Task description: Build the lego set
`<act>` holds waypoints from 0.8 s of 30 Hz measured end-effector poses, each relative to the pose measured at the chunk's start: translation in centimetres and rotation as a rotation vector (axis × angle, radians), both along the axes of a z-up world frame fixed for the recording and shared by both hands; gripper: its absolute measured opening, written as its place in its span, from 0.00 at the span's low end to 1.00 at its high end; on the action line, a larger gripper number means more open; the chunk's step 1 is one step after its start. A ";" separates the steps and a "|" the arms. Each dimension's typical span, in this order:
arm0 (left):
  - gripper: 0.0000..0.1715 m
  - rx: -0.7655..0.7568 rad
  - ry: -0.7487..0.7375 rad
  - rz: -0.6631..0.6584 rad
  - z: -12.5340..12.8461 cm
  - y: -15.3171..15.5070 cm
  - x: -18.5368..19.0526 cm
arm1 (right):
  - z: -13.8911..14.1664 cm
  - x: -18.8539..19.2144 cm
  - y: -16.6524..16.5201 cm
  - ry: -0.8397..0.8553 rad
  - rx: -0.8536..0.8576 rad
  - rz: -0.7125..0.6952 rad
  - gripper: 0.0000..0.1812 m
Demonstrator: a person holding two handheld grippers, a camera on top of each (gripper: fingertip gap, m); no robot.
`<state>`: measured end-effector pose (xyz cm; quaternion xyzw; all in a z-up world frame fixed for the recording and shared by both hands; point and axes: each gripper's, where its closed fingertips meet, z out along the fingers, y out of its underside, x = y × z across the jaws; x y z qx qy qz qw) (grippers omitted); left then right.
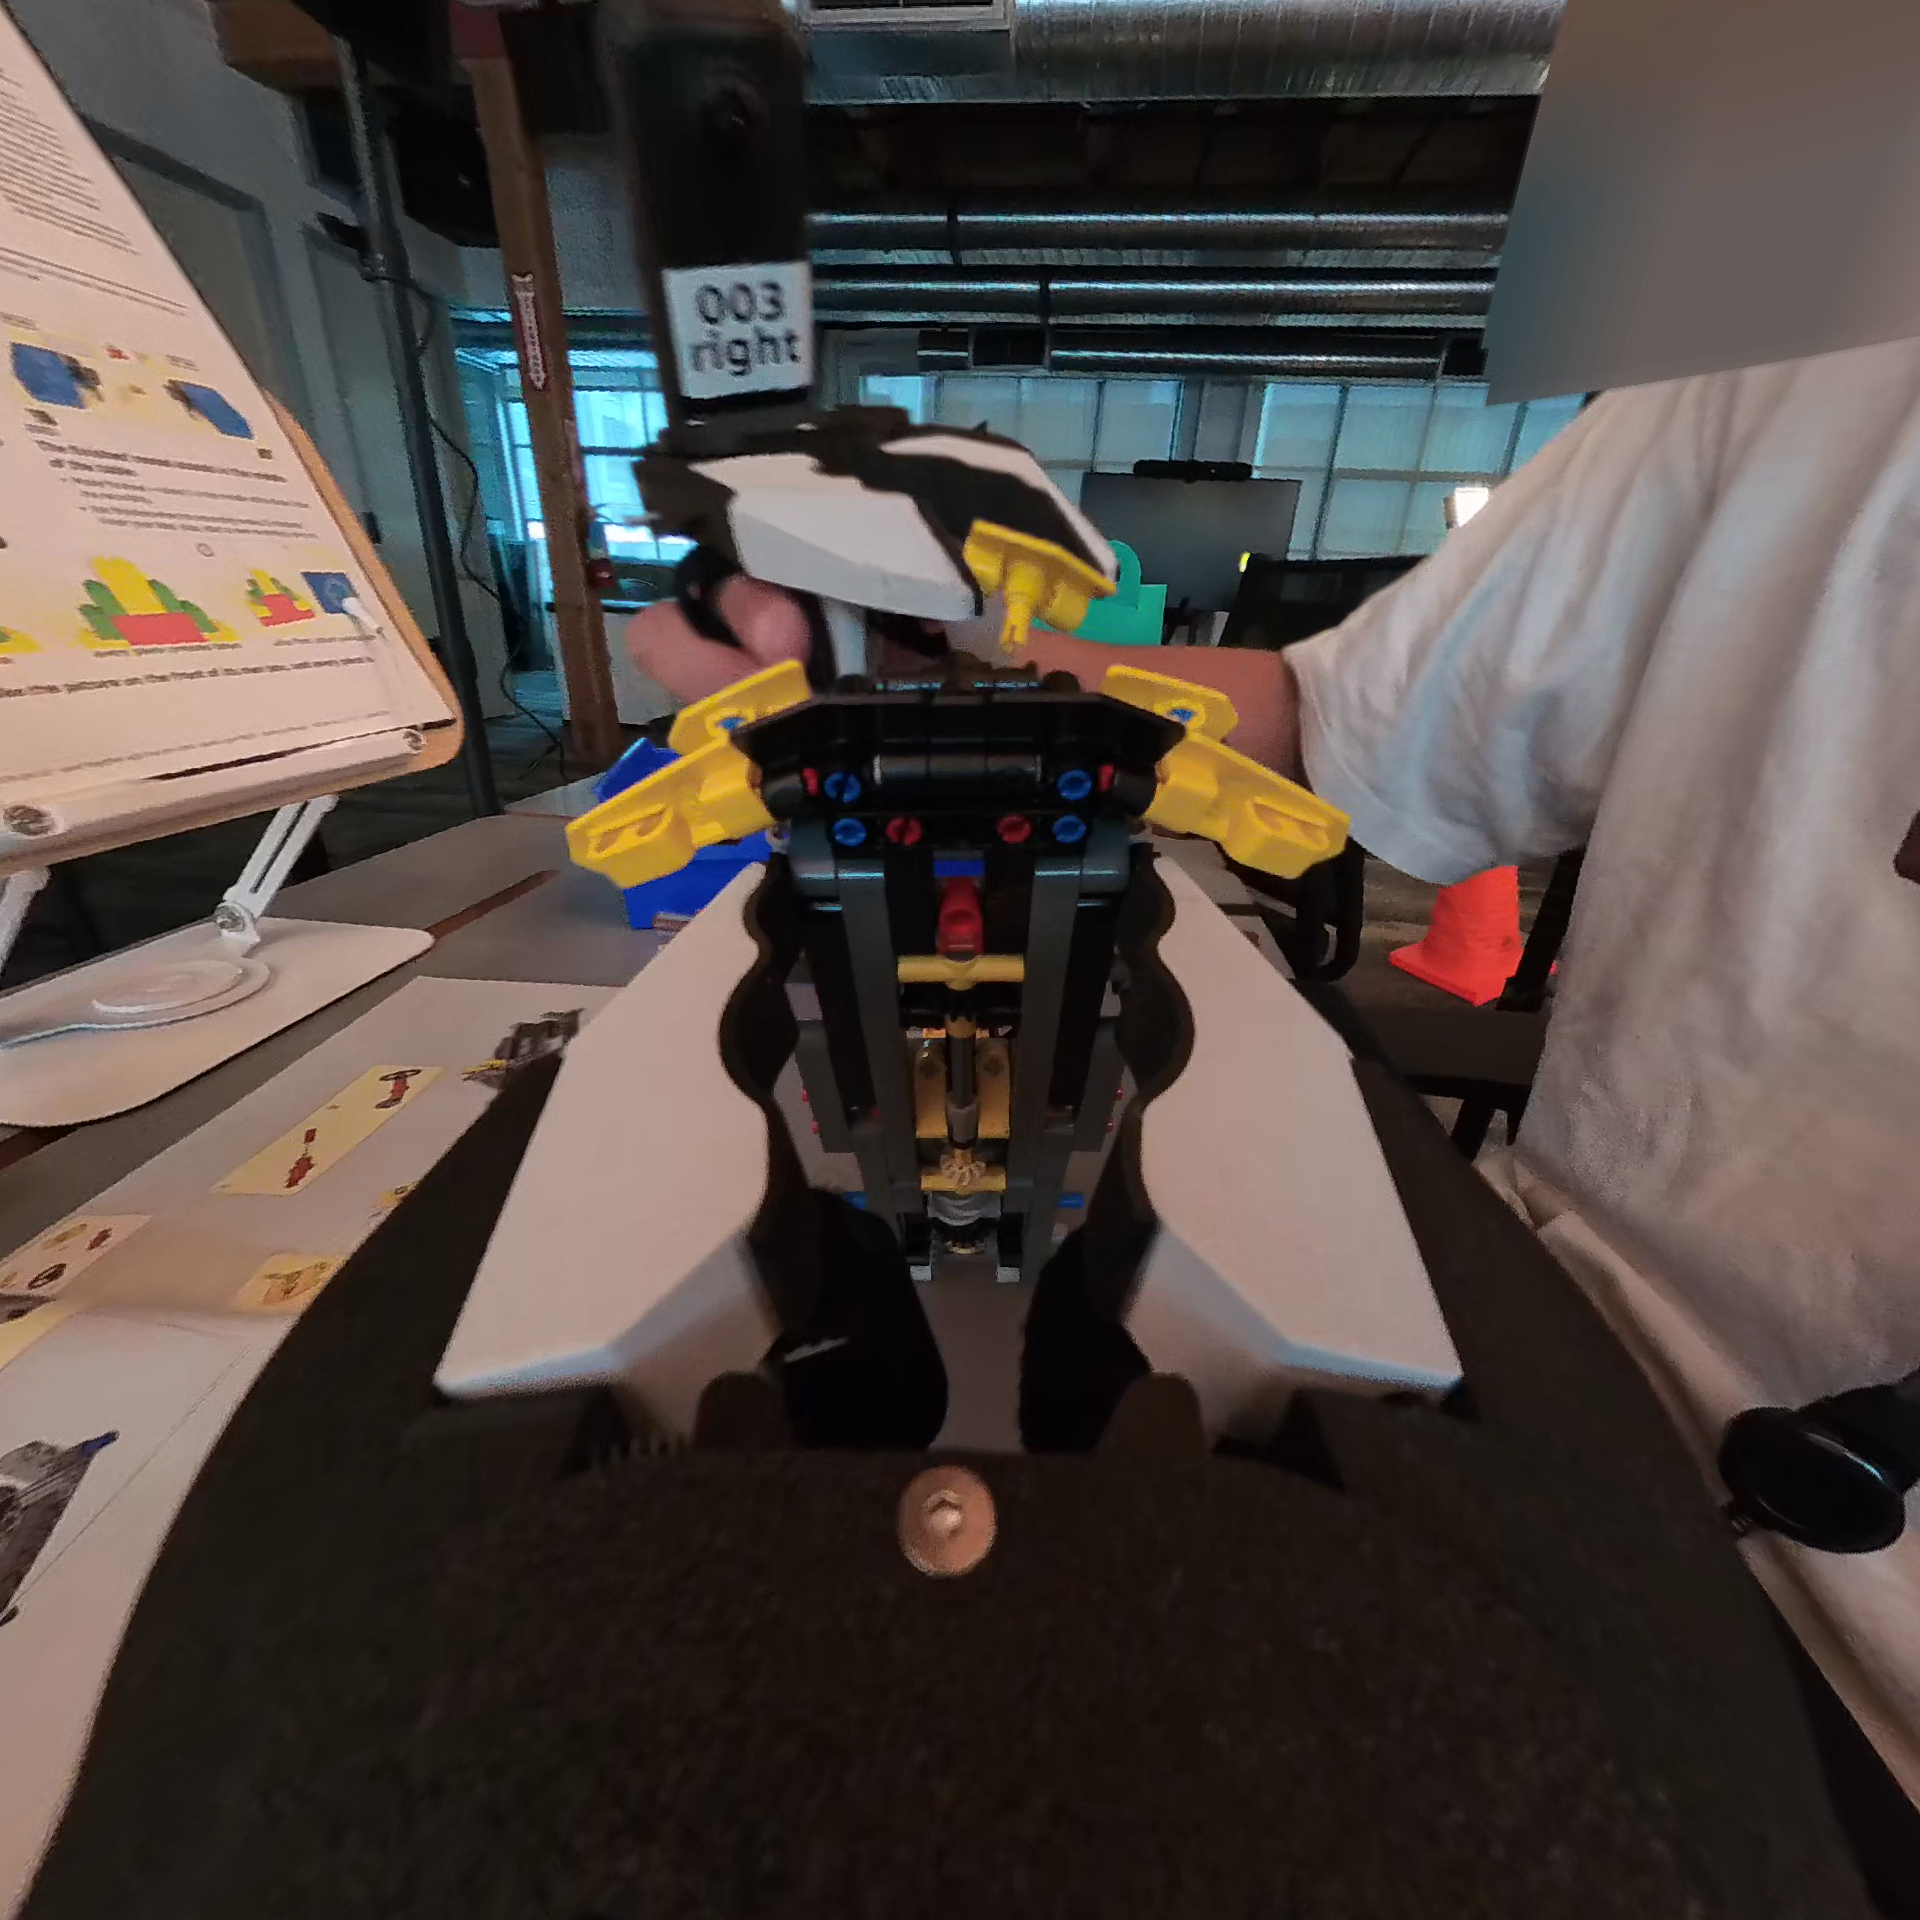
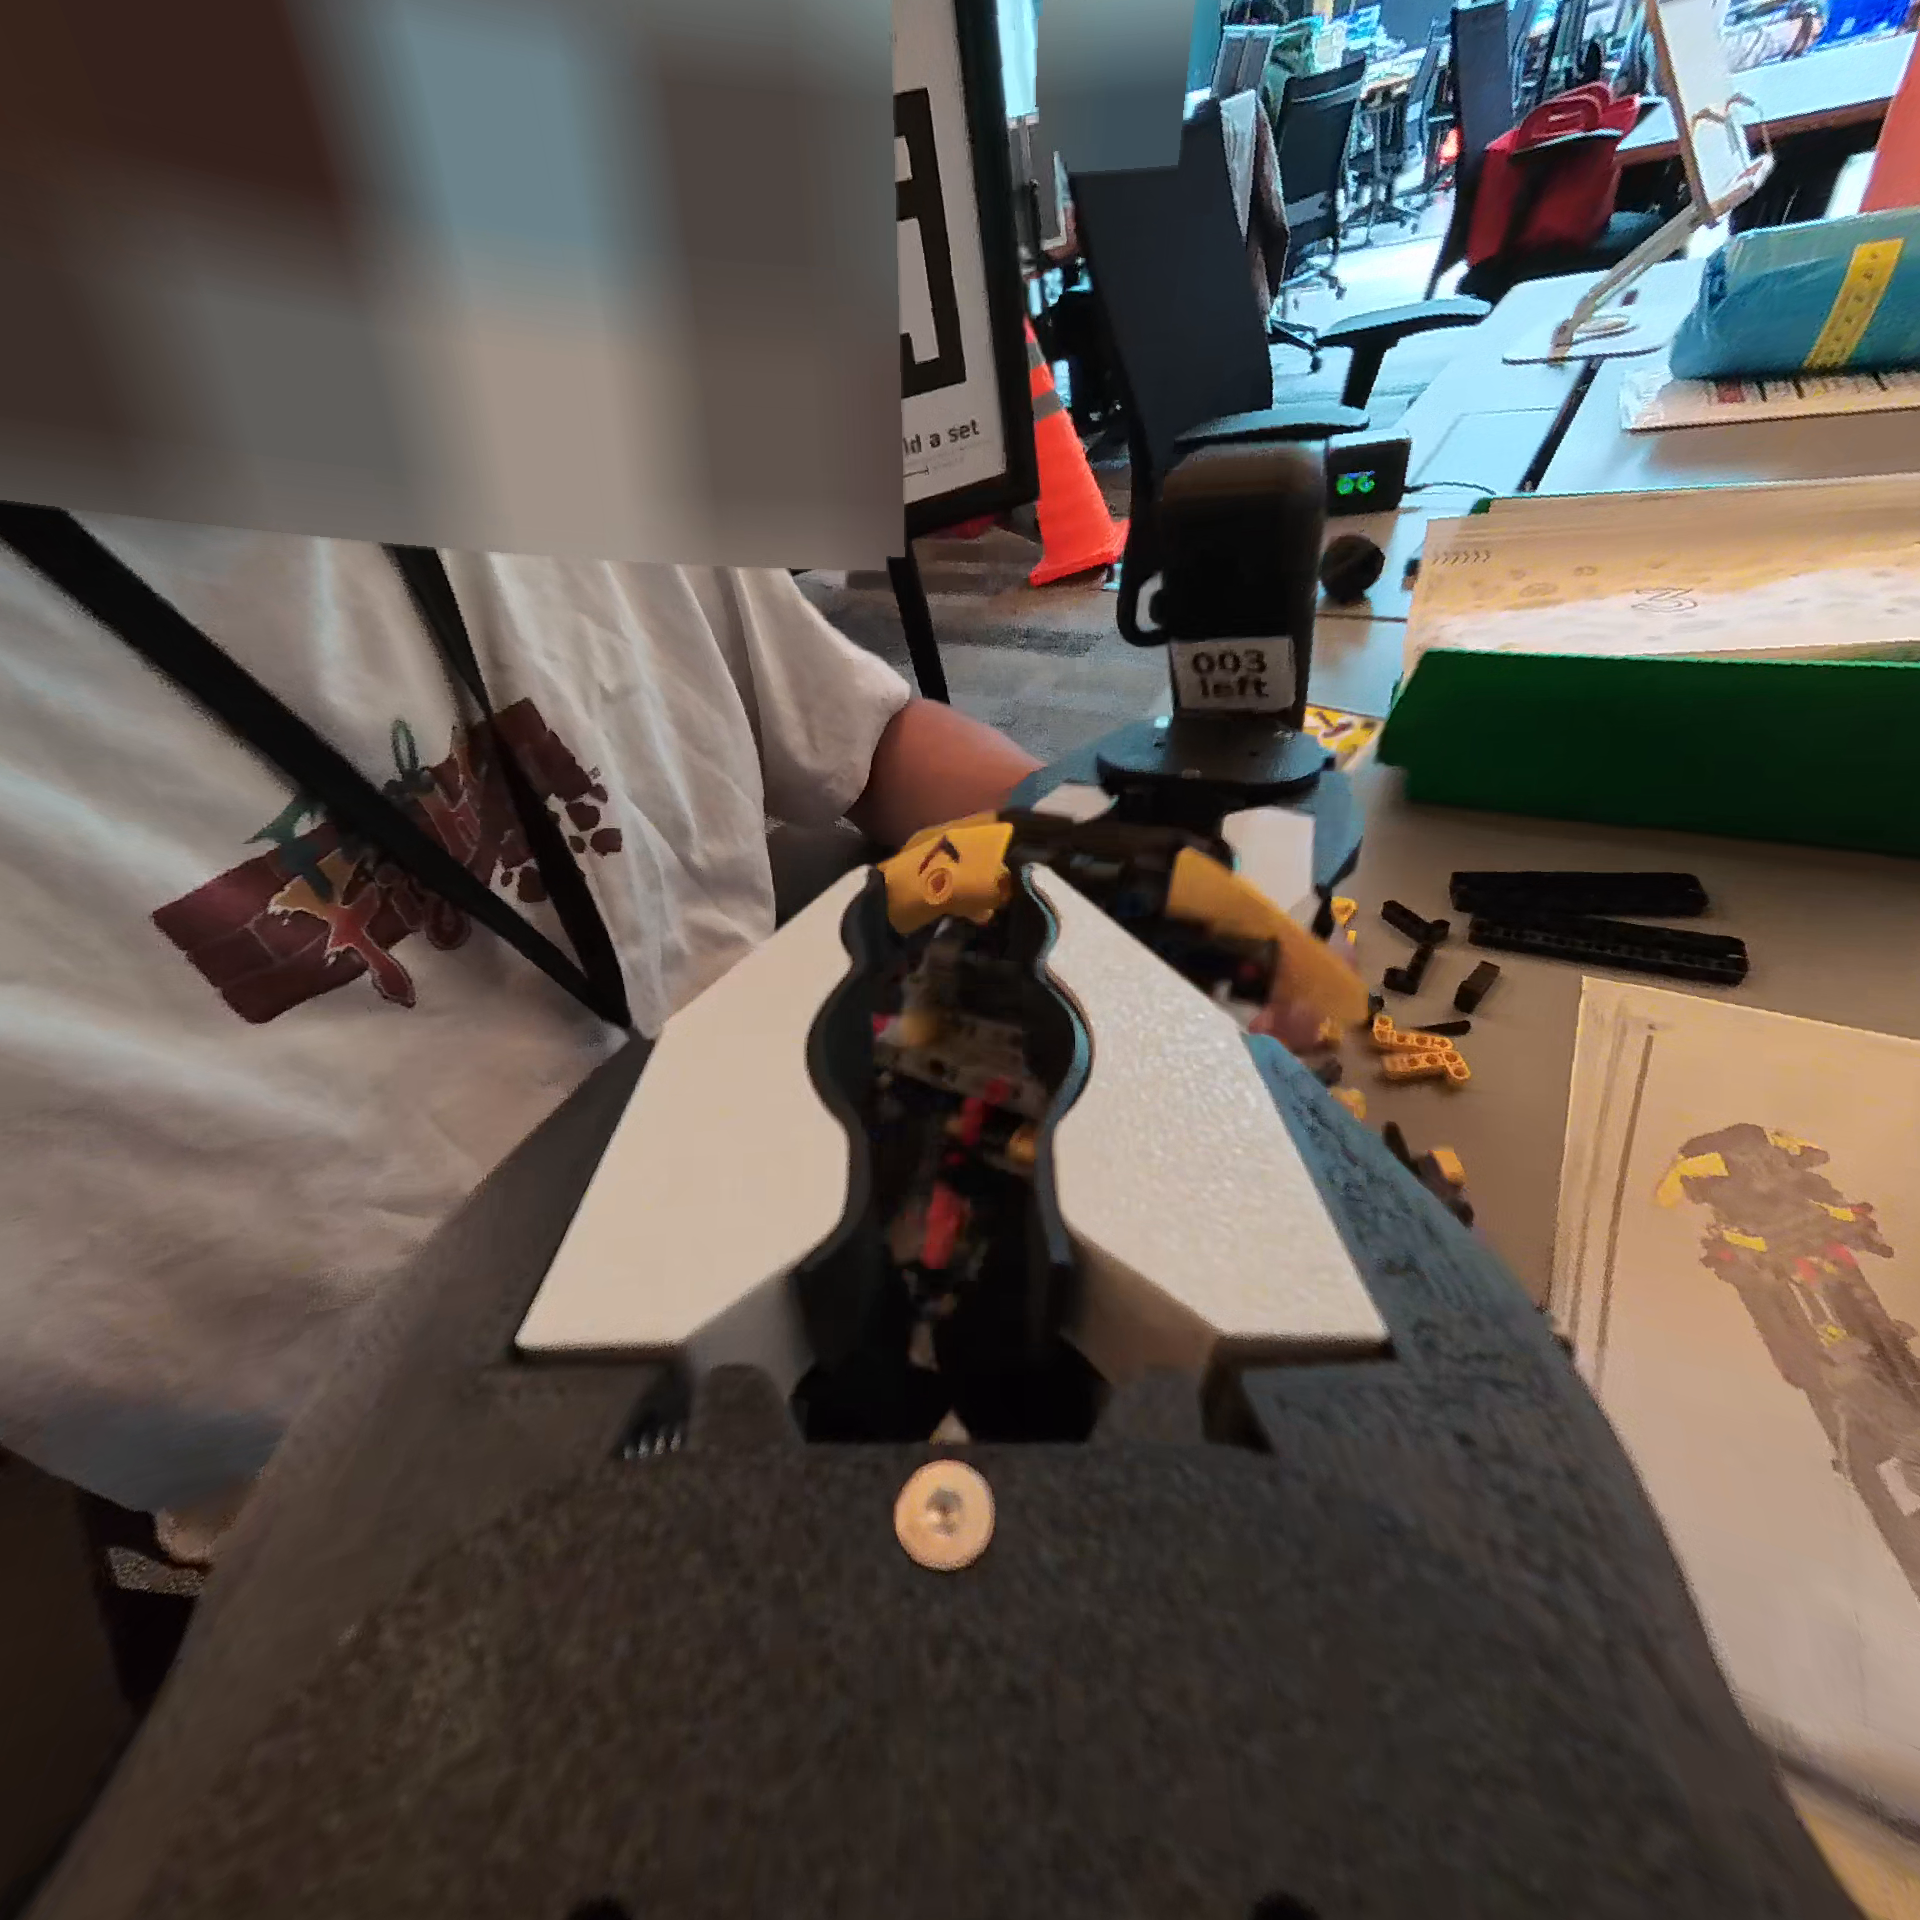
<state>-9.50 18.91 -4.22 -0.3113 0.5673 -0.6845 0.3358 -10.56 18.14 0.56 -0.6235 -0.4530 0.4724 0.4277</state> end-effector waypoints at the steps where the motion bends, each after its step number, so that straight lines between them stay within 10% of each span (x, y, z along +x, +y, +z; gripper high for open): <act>1: 0.34 -0.007 0.002 0.011 0.0 0.4 0.0 | -0.3 0.8 -0.4 -0.023 0.002 -0.024 0.13; 10: 0.34 0.000 0.001 0.041 0.1 1.1 0.2 | -17.8 11.3 -6.4 -0.806 -0.041 -0.339 0.13; 24: 0.34 -0.010 0.004 0.046 0.1 1.4 0.2 | -22.4 11.3 -11.7 -0.934 -0.295 -0.133 0.22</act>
